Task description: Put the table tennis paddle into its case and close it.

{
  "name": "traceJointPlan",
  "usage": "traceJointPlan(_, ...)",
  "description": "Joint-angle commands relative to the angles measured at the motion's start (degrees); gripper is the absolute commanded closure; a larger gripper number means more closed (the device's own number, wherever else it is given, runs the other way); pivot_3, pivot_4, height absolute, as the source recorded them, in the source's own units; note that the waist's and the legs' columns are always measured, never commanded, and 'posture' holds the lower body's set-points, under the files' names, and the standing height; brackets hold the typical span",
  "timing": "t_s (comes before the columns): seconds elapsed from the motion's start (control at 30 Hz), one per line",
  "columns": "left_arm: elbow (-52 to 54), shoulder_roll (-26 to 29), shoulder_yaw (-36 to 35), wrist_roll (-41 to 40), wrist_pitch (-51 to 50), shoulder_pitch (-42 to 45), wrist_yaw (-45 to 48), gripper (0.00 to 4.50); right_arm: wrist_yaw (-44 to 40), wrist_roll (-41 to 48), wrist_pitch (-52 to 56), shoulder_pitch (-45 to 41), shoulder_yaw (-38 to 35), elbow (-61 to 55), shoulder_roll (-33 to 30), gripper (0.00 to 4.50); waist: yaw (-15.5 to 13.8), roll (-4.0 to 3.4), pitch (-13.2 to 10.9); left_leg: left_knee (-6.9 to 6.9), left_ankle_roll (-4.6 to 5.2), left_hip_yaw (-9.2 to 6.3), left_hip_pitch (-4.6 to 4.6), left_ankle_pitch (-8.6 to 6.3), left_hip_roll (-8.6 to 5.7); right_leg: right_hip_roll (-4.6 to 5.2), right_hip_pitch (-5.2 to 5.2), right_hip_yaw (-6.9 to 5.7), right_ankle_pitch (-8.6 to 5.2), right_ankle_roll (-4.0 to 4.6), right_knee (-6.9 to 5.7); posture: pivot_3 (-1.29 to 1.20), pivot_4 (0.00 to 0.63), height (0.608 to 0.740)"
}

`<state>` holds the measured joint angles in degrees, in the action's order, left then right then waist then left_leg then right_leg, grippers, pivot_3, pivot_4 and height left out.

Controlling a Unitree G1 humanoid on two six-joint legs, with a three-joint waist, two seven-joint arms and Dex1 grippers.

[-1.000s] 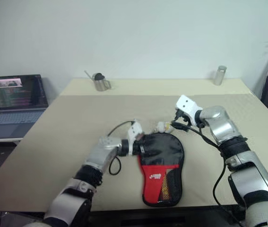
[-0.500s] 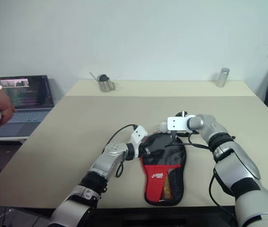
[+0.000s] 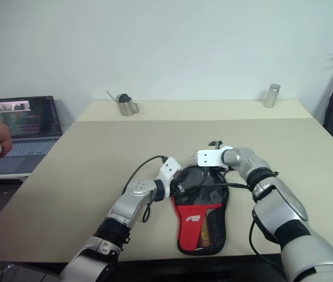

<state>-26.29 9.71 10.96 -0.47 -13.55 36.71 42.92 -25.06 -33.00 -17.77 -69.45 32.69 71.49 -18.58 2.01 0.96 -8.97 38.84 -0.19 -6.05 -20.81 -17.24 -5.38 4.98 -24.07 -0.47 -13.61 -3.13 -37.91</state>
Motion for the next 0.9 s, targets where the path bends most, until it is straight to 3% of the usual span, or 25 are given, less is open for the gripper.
traceJointPlan(0.03, -0.22, -0.61, 2.71, 1.29, -1.79, -1.83, -0.23, 0.02, 1.59, -0.78, -0.53, -1.76, -0.33, 0.49, 1.84, 0.0, -0.03, 0.0, 0.0, -0.01, 0.0, 0.0, 0.0, 0.0, -0.01, 0.0, 0.0, 0.0, 0.0, 0.0, 0.01, 0.0, 0.15, 0.74)
traceJointPlan(0.13, 0.17, -0.75, 2.71, 1.33, -2.07, -1.98, -0.45, 0.02, 1.86, -0.36, -0.42, -1.76, -1.02, 1.1, 2.66, 0.0, -0.09, 0.0, 0.0, -0.01, 0.0, -0.01, -0.01, 0.0, -0.01, 0.0, 0.0, -0.01, 0.0, 0.0, 0.03, 0.0, 0.15, 0.74)
traceJointPlan(0.23, 0.28, -0.69, 2.65, 1.36, -2.2, -1.97, -0.59, 0.0, 1.79, -0.29, -0.66, -1.59, -1.25, 1.27, 2.94, 0.57, -0.1, 0.0, 0.0, -0.01, 0.0, -0.01, -0.01, 0.0, -0.01, 0.0, 0.0, -0.01, 0.0, 0.0, 0.03, 0.0, 0.15, 0.74)
traceJointPlan(0.6, -0.41, -0.69, 2.81, 1.52, -1.73, -1.69, -1.29, 0.0, 0.64, 0.27, -1.56, -1.26, -1.82, 1.4, 2.4, 4.37, -0.1, -0.01, 0.0, -0.02, 0.0, -0.02, -0.02, 0.0, -0.01, 0.0, 0.0, -0.01, 0.0, 0.0, 0.05, 0.0, 0.15, 0.74)
traceJointPlan(0.9, -1.12, -0.6, 3.09, 1.76, -1.04, -1.74, -1.8, 0.0, -1.44, 1.29, -2.5, -1.62, -3.24, 0.36, 0.37, 4.47, -0.17, -0.01, -0.01, -0.02, 0.0, -0.03, -0.03, 0.0, -0.02, 0.0, 0.01, -0.01, 0.0, 0.0, 0.05, 0.0, 0.15, 0.74)
